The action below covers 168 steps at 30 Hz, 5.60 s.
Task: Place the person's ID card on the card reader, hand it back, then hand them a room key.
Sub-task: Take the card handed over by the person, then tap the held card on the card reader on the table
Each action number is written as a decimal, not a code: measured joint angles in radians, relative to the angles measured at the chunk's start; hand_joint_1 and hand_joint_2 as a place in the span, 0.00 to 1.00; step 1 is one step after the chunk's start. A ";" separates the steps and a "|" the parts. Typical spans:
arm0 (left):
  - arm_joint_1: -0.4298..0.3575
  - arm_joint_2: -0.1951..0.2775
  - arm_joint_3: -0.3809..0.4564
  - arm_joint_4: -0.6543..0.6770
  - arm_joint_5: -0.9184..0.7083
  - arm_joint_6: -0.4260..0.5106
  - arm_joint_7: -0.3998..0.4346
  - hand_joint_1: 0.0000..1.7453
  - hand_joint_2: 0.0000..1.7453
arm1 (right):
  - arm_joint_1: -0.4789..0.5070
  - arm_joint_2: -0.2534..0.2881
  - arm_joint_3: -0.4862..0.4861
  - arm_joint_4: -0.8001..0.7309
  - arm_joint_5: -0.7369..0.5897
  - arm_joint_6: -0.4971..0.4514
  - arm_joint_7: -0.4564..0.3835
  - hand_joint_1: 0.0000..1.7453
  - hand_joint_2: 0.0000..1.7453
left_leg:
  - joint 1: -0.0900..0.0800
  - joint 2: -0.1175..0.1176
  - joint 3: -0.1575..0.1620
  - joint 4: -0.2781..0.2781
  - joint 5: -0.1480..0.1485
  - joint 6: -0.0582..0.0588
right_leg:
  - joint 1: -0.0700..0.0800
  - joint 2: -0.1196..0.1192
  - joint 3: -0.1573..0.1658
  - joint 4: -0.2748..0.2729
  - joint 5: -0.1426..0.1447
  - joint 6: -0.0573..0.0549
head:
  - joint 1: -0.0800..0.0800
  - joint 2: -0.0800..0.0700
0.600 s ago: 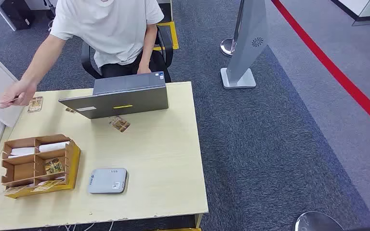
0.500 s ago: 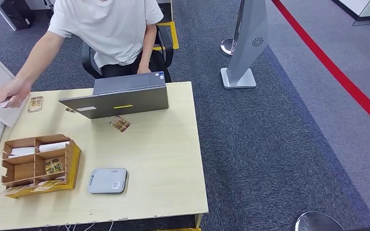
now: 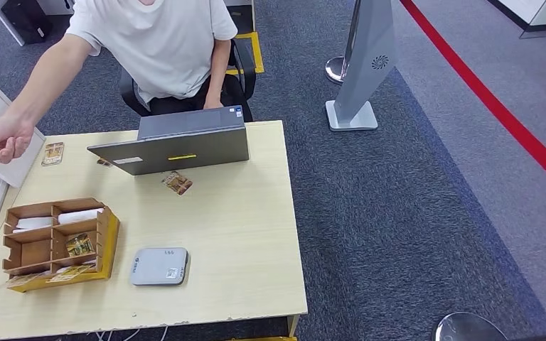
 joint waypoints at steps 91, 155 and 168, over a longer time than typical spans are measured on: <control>-0.187 0.564 -0.823 0.267 -1.062 -0.504 0.769 1.00 1.00 | -0.012 -0.023 0.059 0.014 -0.064 -0.002 0.061 0.00 1.00 | 0.001 0.001 -0.001 0.000 0.003 -0.001 | 0.001 0.001 -0.001 0.000 0.002 0.000 | 0.000 0.000; 0.067 0.299 -1.432 0.282 -1.060 -0.342 0.769 1.00 1.00 | -0.012 -0.009 0.131 0.024 -0.107 -0.011 0.051 0.00 1.00 | -0.001 0.001 -0.002 0.000 0.003 0.000 | -0.001 0.002 -0.002 0.000 0.003 0.003 | 0.000 0.000; 0.126 0.290 -1.231 0.464 -1.150 -0.289 0.876 1.00 1.00 | -0.011 -0.011 0.157 0.033 -0.115 -0.010 0.062 0.00 1.00 | 0.000 0.001 -0.002 0.000 0.003 0.000 | 0.000 0.002 -0.002 0.000 0.003 0.003 | 0.000 0.000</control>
